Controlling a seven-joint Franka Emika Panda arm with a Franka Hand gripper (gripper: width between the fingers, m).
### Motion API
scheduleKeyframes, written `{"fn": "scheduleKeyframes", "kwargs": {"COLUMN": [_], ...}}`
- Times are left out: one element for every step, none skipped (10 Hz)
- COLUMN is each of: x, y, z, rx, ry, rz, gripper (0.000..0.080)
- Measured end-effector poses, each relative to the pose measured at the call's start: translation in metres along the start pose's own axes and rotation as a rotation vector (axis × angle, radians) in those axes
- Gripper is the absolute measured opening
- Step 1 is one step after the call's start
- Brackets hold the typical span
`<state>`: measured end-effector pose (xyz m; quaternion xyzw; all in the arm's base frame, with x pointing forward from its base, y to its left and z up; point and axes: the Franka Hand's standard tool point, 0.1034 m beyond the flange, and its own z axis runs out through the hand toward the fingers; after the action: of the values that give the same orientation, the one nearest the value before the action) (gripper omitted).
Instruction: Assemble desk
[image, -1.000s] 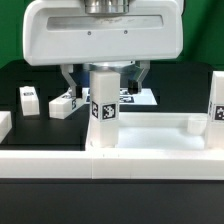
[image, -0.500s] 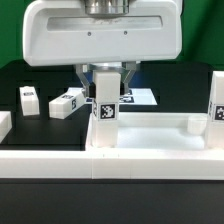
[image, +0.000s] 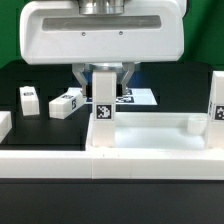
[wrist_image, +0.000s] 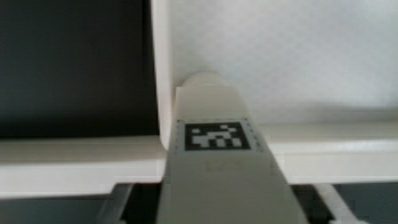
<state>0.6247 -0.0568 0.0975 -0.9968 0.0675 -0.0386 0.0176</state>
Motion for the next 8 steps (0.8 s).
{"fn": "scheduleKeyframes", "kwargs": {"x": [0.0000,-0.0007,-0.0025,-0.0031,-0.0034,-0.0035,-0.0036,-0.0036], "y": [0.0004,0.0015,0.0029,0.0031,0.0040,0.0042,0.0048,0.0051], "z": [0.0001,0.0000,-0.0002,-0.0003,-0.0006,-0.0006,-0.0007,-0.0006], "rx": [0.000,0.001,-0.001,-0.006,-0.019,-0.021,-0.023,-0.022], "ry": [0.000,-0.001,-0.004,-0.003,-0.002,-0.002,-0.002,-0.002], "rz": [0.075,0.166,0.225,0.298,0.342,0.353,0.363,0.359], "gripper": [0.0289,0.0289,0.0293,0.0305,0.0305,0.0314,0.0314,0.0330]}}
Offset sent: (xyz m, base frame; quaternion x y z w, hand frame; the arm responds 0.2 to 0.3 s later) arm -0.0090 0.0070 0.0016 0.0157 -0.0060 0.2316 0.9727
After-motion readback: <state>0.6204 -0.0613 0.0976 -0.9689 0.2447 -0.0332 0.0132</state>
